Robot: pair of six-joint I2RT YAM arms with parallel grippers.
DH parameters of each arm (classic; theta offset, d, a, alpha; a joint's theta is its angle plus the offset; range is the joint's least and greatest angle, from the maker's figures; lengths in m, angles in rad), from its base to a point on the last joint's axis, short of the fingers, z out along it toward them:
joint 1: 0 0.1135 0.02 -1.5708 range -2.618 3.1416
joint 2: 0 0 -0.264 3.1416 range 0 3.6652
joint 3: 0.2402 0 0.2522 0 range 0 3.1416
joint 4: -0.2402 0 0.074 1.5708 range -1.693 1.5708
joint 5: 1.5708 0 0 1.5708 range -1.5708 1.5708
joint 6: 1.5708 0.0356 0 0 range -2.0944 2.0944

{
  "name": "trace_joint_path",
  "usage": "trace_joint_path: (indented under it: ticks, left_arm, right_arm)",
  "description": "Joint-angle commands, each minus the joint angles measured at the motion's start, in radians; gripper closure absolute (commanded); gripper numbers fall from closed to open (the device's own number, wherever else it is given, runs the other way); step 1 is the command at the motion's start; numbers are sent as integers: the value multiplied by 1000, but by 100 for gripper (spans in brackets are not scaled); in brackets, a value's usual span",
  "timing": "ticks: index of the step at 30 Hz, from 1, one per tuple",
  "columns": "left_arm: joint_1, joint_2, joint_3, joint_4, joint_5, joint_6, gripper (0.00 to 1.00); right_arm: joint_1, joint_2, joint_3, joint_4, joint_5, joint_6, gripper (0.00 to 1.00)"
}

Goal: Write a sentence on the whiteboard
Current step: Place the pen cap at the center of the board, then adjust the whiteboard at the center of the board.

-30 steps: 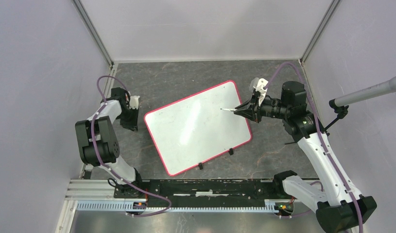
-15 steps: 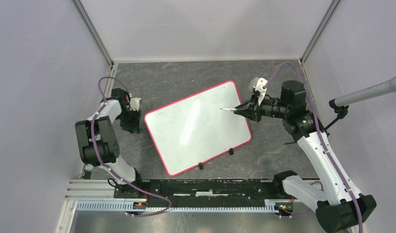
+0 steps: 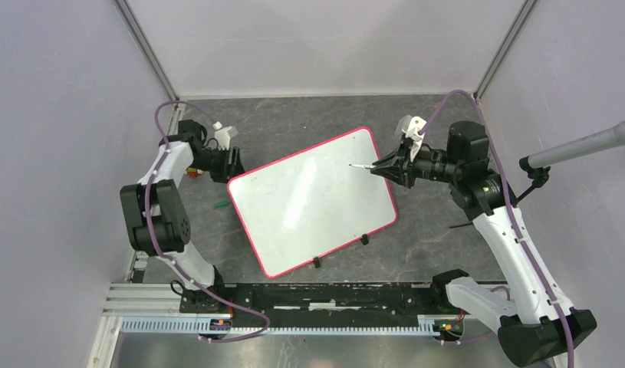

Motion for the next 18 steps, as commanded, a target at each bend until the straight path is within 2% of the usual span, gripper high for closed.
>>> trace_joint_path:
  ticks: [1,6,14,18]
  left_arm:
    - [-41,116,-40,80,244,-19,40]
    - [-98,216,-67,143,321,-33,33]
    - [-239,254,-164,252,286,-91,35]
    - [-266,265,-163,269,282,-133,36]
  right_arm:
    - [-3,6,68,-7,19,-17,100]
    - [-5,4,71,-23,31,-32,100]
    - [-10,8,59,-24,24,-35,100]
    - [-13,14,60,-23,23,-33,100]
